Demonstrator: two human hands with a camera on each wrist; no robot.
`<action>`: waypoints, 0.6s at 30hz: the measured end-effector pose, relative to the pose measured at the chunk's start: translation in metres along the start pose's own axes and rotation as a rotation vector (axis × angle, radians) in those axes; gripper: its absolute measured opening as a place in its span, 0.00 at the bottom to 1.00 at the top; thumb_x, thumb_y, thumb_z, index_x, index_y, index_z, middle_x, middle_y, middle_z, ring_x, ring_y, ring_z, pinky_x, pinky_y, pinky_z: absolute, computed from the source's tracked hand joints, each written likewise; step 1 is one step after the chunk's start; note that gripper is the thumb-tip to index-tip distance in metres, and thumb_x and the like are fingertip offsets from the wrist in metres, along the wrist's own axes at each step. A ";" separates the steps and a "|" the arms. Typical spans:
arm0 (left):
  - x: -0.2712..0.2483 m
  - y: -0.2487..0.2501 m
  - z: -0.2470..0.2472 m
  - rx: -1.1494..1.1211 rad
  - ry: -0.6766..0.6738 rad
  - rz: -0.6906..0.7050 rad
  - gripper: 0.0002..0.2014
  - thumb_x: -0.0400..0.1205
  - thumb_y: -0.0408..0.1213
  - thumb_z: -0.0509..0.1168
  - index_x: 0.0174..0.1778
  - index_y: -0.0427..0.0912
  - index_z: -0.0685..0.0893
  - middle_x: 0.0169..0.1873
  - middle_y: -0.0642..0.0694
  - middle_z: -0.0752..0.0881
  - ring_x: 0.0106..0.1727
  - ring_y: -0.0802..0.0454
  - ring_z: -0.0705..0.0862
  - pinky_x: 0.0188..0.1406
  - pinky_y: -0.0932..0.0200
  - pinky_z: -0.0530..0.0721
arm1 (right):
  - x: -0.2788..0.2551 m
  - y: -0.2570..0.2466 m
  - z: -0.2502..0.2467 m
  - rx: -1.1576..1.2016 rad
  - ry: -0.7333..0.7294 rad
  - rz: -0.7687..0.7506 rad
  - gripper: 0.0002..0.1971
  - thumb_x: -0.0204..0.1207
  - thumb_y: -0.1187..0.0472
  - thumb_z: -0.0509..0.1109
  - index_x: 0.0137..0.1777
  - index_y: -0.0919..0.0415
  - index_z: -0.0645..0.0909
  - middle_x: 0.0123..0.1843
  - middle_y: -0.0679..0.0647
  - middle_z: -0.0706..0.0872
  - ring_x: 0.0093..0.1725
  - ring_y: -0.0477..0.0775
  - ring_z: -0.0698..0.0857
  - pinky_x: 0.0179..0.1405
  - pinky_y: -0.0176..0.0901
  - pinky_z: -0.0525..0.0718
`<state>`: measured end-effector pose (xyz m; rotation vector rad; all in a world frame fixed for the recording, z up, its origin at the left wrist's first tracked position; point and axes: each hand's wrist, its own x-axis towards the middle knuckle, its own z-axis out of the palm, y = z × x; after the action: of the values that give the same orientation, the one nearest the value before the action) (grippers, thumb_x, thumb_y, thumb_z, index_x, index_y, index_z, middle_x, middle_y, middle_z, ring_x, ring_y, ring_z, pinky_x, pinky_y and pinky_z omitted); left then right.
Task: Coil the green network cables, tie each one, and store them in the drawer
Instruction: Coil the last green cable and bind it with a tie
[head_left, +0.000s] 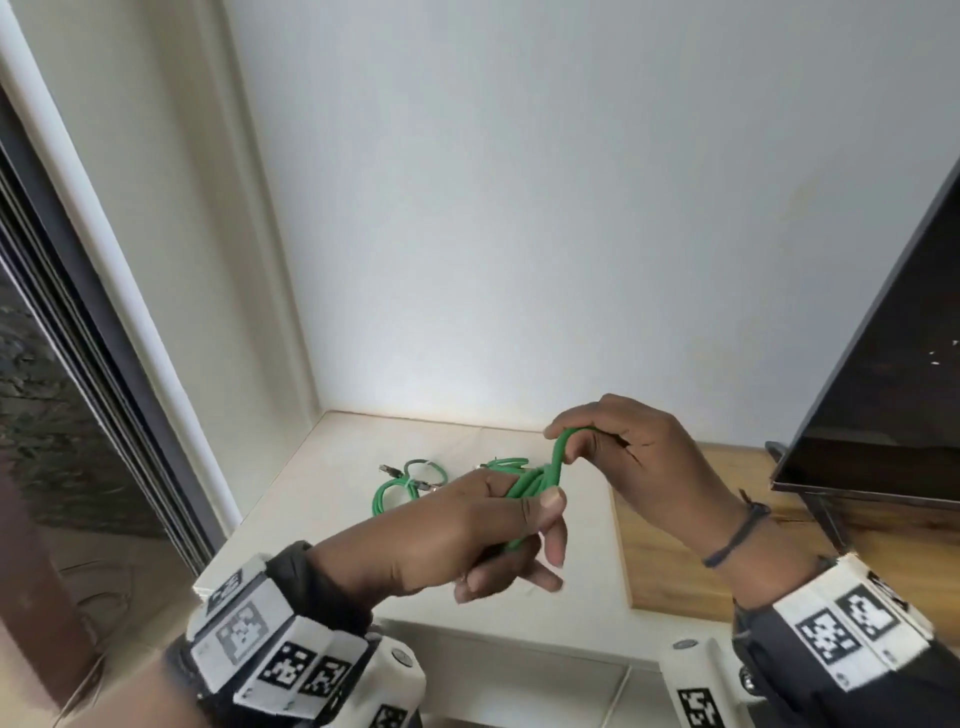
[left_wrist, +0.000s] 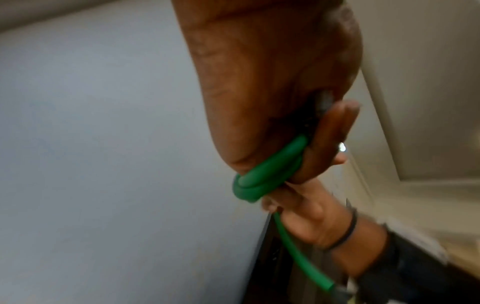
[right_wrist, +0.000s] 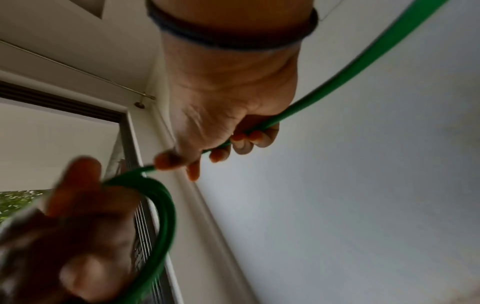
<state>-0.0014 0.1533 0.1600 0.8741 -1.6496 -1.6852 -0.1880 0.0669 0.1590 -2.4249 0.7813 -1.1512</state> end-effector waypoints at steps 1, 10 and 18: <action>-0.002 0.003 0.001 -0.122 -0.071 0.020 0.19 0.83 0.51 0.59 0.37 0.39 0.82 0.10 0.51 0.69 0.12 0.57 0.67 0.61 0.43 0.82 | -0.002 -0.003 0.007 0.111 0.016 -0.008 0.10 0.78 0.45 0.62 0.50 0.42 0.85 0.40 0.38 0.85 0.41 0.44 0.85 0.42 0.39 0.81; 0.002 0.019 -0.002 -0.670 0.240 0.410 0.18 0.83 0.44 0.58 0.36 0.36 0.84 0.10 0.49 0.72 0.10 0.57 0.71 0.53 0.53 0.86 | -0.031 -0.024 0.074 0.350 -0.191 0.288 0.14 0.82 0.62 0.58 0.43 0.41 0.77 0.28 0.30 0.80 0.29 0.37 0.77 0.34 0.29 0.72; -0.002 0.009 -0.038 -0.322 0.720 0.492 0.17 0.79 0.44 0.61 0.52 0.34 0.85 0.37 0.38 0.91 0.49 0.41 0.90 0.61 0.46 0.84 | -0.035 -0.037 0.051 -0.119 -0.383 0.137 0.13 0.85 0.50 0.55 0.65 0.46 0.75 0.53 0.28 0.85 0.43 0.36 0.84 0.44 0.41 0.82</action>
<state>0.0305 0.1323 0.1691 0.7160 -0.9601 -1.0689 -0.1535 0.1214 0.1259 -2.5298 0.8910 -0.5778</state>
